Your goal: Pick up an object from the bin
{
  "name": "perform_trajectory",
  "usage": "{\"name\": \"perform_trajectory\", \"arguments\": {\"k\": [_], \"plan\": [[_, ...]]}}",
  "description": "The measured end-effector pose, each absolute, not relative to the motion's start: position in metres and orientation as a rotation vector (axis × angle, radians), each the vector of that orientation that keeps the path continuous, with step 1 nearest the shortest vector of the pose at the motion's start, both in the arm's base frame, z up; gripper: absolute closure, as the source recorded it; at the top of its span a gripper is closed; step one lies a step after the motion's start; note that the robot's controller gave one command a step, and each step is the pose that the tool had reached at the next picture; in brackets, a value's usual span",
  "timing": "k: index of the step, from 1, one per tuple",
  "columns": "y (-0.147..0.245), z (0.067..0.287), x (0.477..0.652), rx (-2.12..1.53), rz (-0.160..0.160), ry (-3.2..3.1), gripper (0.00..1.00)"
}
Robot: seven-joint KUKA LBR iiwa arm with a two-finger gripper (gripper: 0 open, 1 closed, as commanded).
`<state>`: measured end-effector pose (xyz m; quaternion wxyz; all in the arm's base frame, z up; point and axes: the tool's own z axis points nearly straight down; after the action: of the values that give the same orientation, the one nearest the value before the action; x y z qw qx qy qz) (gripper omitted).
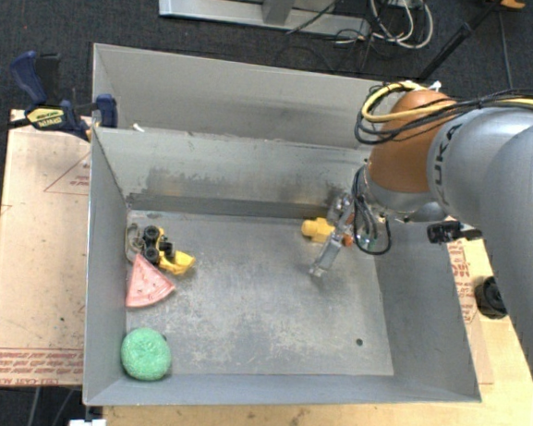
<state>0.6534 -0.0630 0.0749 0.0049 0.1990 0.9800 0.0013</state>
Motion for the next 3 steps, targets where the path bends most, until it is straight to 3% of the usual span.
{"name": "perform_trajectory", "arguments": {"k": [1, 3], "plan": [[-0.0477, 0.0738, 0.6485, 1.044, 0.004, 2.953, 1.0], [-0.0476, 0.0765, 0.6472, 1.045, 0.001, 2.957, 1.0]]}}
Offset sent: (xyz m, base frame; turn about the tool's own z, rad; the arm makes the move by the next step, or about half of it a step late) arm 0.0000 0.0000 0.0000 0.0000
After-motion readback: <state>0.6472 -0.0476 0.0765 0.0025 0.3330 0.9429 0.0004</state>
